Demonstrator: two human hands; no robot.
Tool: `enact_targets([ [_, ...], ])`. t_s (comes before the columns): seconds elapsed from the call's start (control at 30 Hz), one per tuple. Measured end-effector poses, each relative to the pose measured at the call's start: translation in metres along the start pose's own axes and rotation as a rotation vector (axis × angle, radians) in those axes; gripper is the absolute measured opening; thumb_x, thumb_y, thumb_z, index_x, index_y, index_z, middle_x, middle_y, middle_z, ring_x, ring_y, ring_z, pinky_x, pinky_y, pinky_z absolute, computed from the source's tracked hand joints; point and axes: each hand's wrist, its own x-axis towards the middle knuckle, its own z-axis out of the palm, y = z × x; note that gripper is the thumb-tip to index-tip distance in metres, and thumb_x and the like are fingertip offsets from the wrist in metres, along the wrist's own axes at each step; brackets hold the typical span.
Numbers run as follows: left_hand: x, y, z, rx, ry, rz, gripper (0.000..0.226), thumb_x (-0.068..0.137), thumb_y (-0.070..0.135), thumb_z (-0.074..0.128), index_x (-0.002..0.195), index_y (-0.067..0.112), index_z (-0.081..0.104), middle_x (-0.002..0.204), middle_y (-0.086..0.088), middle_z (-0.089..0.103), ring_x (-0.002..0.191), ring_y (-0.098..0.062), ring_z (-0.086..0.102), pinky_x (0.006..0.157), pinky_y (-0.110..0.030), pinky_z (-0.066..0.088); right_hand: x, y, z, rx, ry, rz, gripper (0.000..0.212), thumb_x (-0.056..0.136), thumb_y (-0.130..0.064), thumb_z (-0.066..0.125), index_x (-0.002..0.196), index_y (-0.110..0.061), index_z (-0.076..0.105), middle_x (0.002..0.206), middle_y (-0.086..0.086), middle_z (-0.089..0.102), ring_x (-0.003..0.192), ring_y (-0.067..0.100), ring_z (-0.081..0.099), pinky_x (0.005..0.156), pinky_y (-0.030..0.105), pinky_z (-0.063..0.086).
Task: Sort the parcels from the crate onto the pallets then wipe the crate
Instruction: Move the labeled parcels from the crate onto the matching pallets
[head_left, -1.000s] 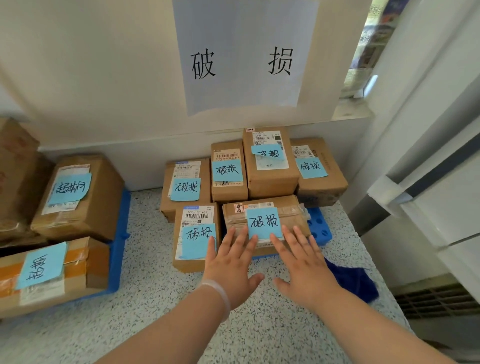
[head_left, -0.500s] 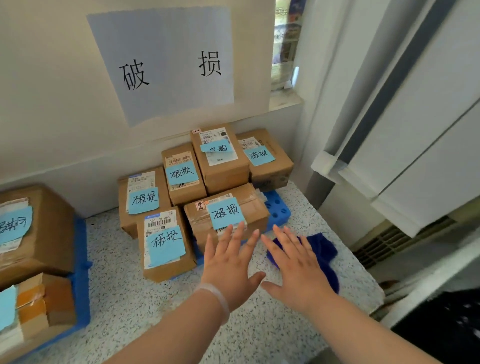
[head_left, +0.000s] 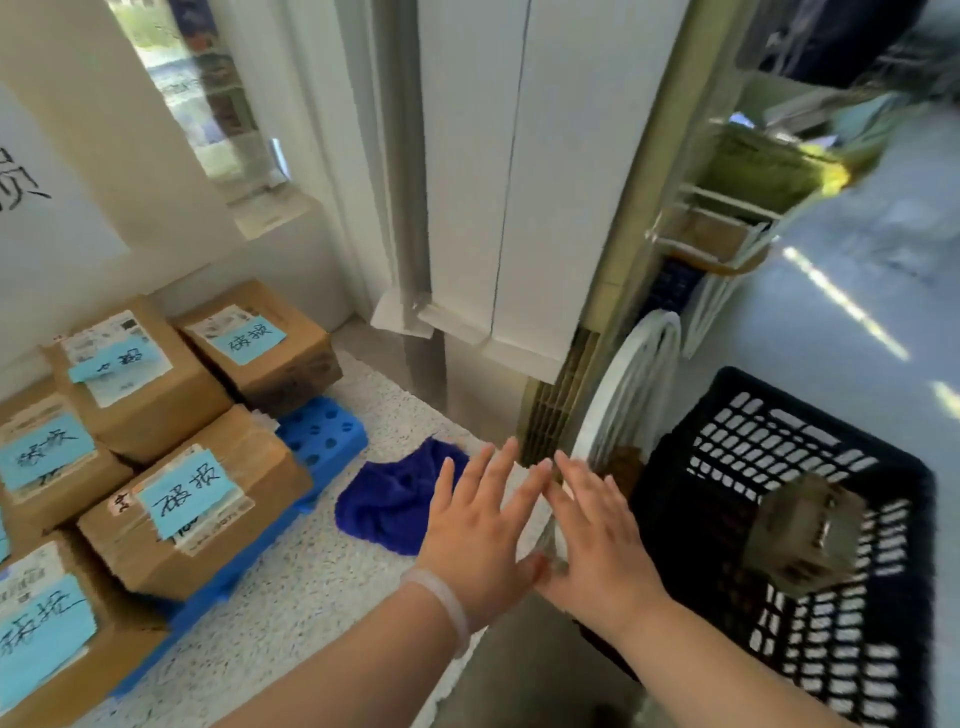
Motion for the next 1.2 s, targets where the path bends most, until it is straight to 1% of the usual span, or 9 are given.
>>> enact_targets([
  [0.07, 0.020, 0.033, 0.003, -0.015, -0.024, 0.094, 0.079, 0.083, 0.061, 0.045, 0.153, 0.036, 0.017, 0.162, -0.004, 0.019, 0.149, -0.030, 0.018, 0.116, -0.052, 0.004, -0.015, 0.030, -0.012, 0.004, 0.020, 0.056, 0.095, 0.075, -0.045, 0.071, 0.153, -0.025, 0.021, 0.162, 0.001, 0.014, 0.149, 0.015, 0.004, 0.120, 0.050, 0.015],
  [0.17, 0.050, 0.085, 0.015, -0.005, -0.023, 0.198, 0.082, 0.085, 0.061, 0.051, 0.154, 0.038, 0.014, 0.163, -0.001, 0.010, 0.150, -0.027, 0.008, 0.116, -0.050, -0.001, -0.039, 0.083, -0.035, -0.002, 0.049, 0.179, 0.093, 0.081, -0.046, 0.069, 0.154, -0.031, 0.015, 0.163, -0.006, 0.002, 0.148, 0.009, -0.007, 0.122, 0.045, 0.007],
  [0.27, 0.079, 0.134, 0.031, -0.026, -0.073, 0.255, 0.079, 0.083, 0.065, 0.046, 0.153, 0.038, 0.020, 0.161, -0.001, 0.022, 0.148, -0.026, 0.020, 0.117, -0.049, 0.008, -0.064, 0.137, -0.055, -0.013, 0.031, 0.347, 0.090, 0.088, -0.053, 0.060, 0.153, -0.040, -0.001, 0.161, -0.012, -0.013, 0.146, 0.007, -0.016, 0.122, 0.036, -0.004],
  [0.33, 0.095, 0.161, 0.045, -0.030, -0.119, 0.267, 0.078, 0.084, 0.066, 0.041, 0.153, 0.039, 0.020, 0.160, -0.002, 0.025, 0.147, -0.026, 0.024, 0.116, -0.049, 0.011, -0.078, 0.171, -0.062, 0.013, 0.042, 0.475, 0.089, 0.088, -0.055, 0.058, 0.153, -0.040, -0.001, 0.162, -0.009, -0.010, 0.149, 0.010, -0.010, 0.121, 0.035, -0.001],
  [0.47, 0.128, 0.206, 0.073, -0.034, -0.171, 0.290, 0.080, 0.091, 0.062, 0.043, 0.153, 0.045, -0.005, 0.164, 0.004, -0.008, 0.151, -0.022, -0.004, 0.119, -0.045, -0.007, -0.095, 0.234, -0.063, 0.074, 0.024, 0.697, 0.091, 0.091, -0.056, 0.054, 0.155, -0.033, -0.005, 0.164, -0.003, -0.009, 0.150, 0.016, -0.007, 0.121, 0.036, 0.001],
  [0.57, 0.156, 0.236, 0.094, -0.041, -0.236, 0.273, 0.079, 0.094, 0.061, 0.040, 0.151, 0.045, -0.012, 0.162, 0.007, -0.018, 0.150, -0.018, -0.013, 0.119, -0.043, -0.010, -0.098, 0.277, -0.061, 0.120, -0.022, 0.788, 0.091, 0.092, -0.057, 0.053, 0.155, -0.032, -0.007, 0.164, -0.002, -0.011, 0.151, 0.019, -0.007, 0.121, 0.038, 0.003],
  [0.87, 0.238, 0.302, 0.176, -0.035, -0.506, 0.214, 0.074, 0.097, 0.054, 0.039, 0.153, 0.040, -0.007, 0.163, 0.004, -0.014, 0.150, -0.019, -0.011, 0.121, -0.046, -0.004, -0.068, 0.370, -0.040, 0.457, -0.044, 1.018, 0.081, 0.096, -0.045, 0.052, 0.156, -0.030, 0.000, 0.164, -0.004, -0.003, 0.151, 0.021, 0.003, 0.119, 0.042, 0.014],
  [1.0, 0.263, 0.321, 0.212, -0.060, -0.584, 0.204, 0.073, 0.097, 0.048, 0.041, 0.154, 0.040, -0.004, 0.164, 0.003, -0.010, 0.150, -0.020, -0.007, 0.121, -0.048, -0.002, -0.055, 0.399, -0.015, 0.643, -0.009, 1.172, 0.073, 0.098, -0.044, 0.048, 0.156, -0.031, 0.005, 0.164, -0.002, 0.001, 0.150, 0.025, 0.007, 0.120, 0.048, 0.020],
  [1.2, 0.286, 0.348, 0.254, -0.061, -0.658, 0.192, 0.076, 0.096, 0.044, 0.046, 0.154, 0.039, -0.003, 0.164, 0.000, -0.008, 0.150, -0.023, -0.001, 0.120, -0.049, 0.007, -0.052, 0.425, 0.009, 0.723, 0.032, 1.297, 0.067, 0.100, -0.046, 0.044, 0.156, -0.031, 0.012, 0.164, -0.004, 0.004, 0.149, 0.024, 0.010, 0.116, 0.048, 0.026],
])
